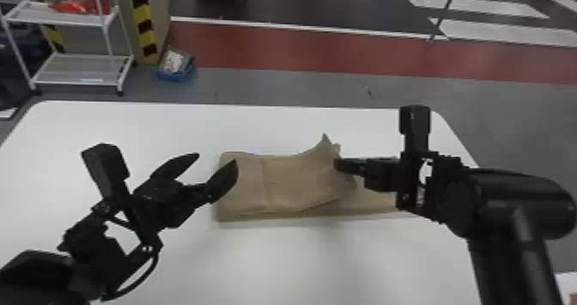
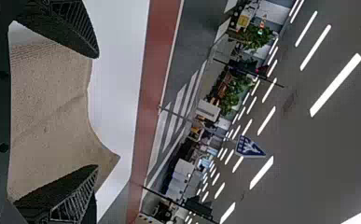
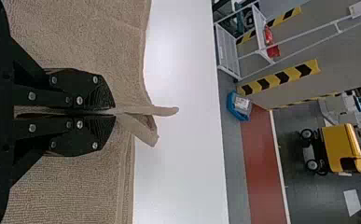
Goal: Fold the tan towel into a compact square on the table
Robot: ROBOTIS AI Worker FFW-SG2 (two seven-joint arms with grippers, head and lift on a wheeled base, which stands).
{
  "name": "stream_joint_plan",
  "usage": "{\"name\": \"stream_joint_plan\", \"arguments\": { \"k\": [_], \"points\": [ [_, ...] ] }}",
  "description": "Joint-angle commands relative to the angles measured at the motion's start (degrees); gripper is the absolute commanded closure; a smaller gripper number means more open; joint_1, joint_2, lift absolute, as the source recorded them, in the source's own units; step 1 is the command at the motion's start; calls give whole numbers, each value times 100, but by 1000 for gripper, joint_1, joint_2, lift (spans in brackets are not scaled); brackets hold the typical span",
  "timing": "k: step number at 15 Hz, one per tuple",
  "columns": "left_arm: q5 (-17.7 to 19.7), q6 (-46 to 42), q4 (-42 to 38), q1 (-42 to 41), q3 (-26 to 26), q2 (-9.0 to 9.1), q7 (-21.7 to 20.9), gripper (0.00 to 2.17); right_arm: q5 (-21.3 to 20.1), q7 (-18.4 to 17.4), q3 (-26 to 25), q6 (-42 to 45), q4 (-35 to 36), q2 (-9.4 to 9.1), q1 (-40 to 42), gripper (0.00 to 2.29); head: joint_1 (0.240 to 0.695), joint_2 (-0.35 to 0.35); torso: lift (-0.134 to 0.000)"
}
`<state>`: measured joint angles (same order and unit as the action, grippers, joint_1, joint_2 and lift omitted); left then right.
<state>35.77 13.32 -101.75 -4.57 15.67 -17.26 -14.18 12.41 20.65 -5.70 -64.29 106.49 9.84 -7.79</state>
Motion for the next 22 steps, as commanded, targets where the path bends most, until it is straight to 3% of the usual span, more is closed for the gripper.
{"name": "stream_joint_plan", "arguments": {
  "k": [1,5,8,12,14,16,19,22],
  "points": [
    [0,0,-2,-9,-47,-5,21,39,130,0,-54,-36,285,0,103,1237,695,-156,-123],
    [-35,0,77,27,-91,21,73,39,385,-44,-230,-36,865,-70,331,1237,695,-139,-123],
    [-44,0,77,0,-108,-5,73,39,666,-53,-713,-36,1199,-53,542,1237,695,-138,-123],
    [-53,0,103,0,-126,3,73,39,1325,-53,-1601,105,1190,229,815,1237,695,-174,-123],
    [-141,0,121,18,-99,38,73,39,1457,-44,-1882,122,1146,396,885,1237,695,-218,-123],
    [-158,0,182,27,-47,56,65,39,1475,-9,-2005,157,733,527,876,1237,695,-244,-123],
    [-167,18,209,27,-20,65,73,39,1378,88,-2005,790,188,492,806,1237,695,-291,-123],
    [-167,0,165,-35,-47,38,47,39,1009,88,-1865,667,-295,519,604,1231,695,-305,-123]
  ]
}}
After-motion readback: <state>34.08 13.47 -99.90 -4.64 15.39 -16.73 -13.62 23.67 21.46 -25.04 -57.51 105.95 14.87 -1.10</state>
